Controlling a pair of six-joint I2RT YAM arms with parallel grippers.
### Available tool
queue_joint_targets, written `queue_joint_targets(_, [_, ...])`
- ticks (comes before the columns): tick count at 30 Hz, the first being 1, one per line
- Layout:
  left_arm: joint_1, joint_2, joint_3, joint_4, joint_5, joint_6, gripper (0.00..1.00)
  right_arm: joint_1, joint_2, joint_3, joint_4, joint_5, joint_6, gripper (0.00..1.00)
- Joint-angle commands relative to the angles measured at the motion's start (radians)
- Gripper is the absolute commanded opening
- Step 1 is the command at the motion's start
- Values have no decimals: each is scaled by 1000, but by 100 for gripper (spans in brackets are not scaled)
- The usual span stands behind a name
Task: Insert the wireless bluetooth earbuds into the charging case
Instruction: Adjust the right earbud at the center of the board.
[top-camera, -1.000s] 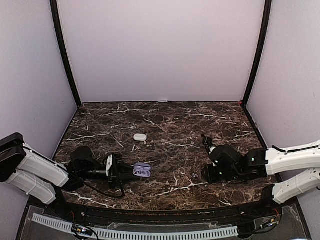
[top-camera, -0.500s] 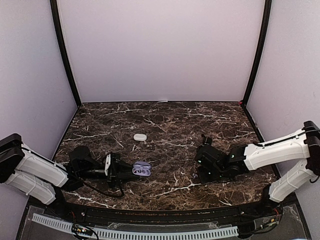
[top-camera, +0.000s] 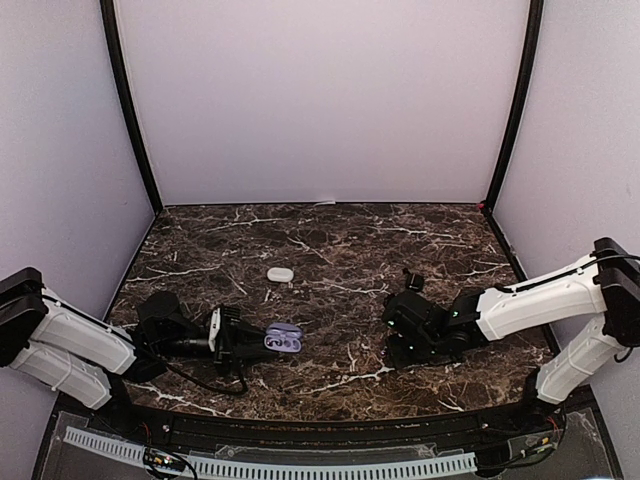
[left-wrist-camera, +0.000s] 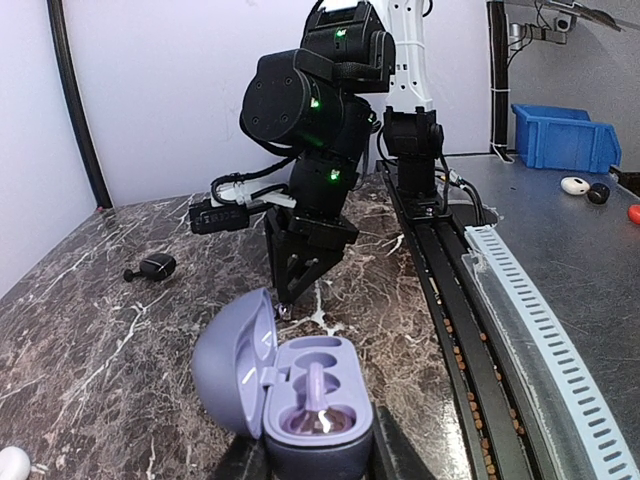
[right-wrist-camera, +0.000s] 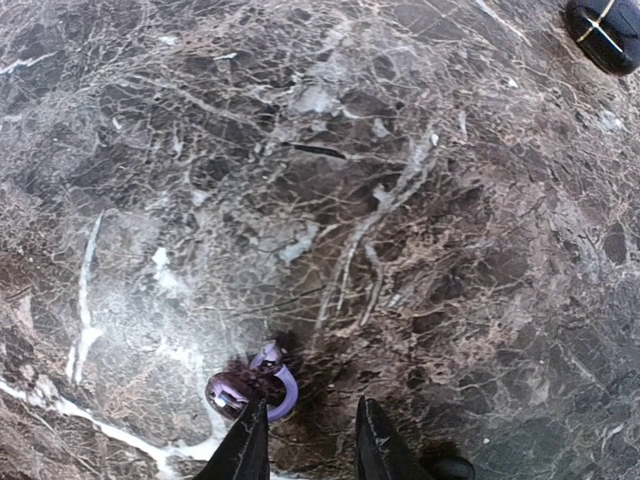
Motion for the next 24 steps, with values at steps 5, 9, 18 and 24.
queue_joint_targets(5, [-5, -40, -11, 4, 15, 2, 8, -7, -16, 13, 74, -32, -14, 29])
queue_joint_targets(9, [-5, -49, -13, 1, 13, 4, 8, -7, -39, 3, 87, -33, -12, 29])
queue_joint_targets(18, [-5, -57, -16, -3, 12, 6, 8, -28, -105, -44, 99, -33, 12, 28])
queue_joint_targets(24, [-5, -60, -17, -3, 9, 7, 8, -58, -133, -84, 139, -68, 31, 28])
